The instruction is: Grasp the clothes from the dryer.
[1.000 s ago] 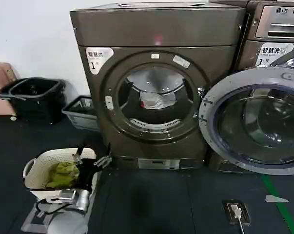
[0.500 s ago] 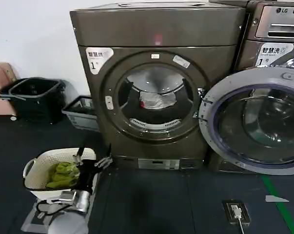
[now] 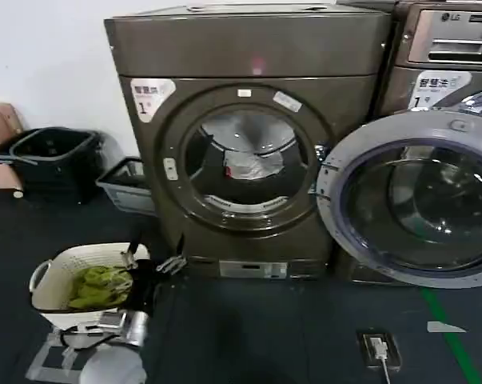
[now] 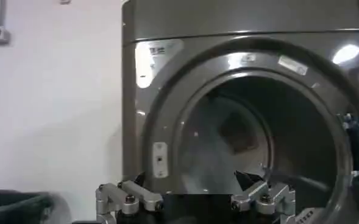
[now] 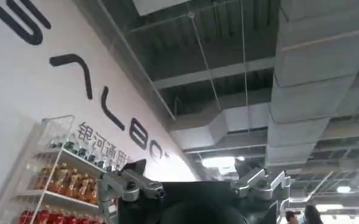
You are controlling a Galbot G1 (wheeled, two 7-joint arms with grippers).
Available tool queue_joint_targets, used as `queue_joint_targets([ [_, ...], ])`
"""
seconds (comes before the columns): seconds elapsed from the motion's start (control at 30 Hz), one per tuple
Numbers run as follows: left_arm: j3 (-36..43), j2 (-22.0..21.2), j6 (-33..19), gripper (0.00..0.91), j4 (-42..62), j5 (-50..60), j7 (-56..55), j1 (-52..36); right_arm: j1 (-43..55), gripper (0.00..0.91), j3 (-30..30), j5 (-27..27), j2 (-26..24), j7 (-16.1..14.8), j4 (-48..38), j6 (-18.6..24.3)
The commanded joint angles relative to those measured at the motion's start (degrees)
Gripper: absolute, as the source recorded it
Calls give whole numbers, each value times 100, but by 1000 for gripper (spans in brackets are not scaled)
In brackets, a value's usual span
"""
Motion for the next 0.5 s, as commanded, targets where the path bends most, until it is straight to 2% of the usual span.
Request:
queue_joint_targets([
  [0.03, 40, -33, 16, 907, 32, 8, 5, -83, 14, 907, -1, 0, -10, -4, -17, 11],
  [0.5, 49, -42, 19, 907, 68, 13, 13, -102, -4, 907, 31, 3, -9, -7, -14, 18],
])
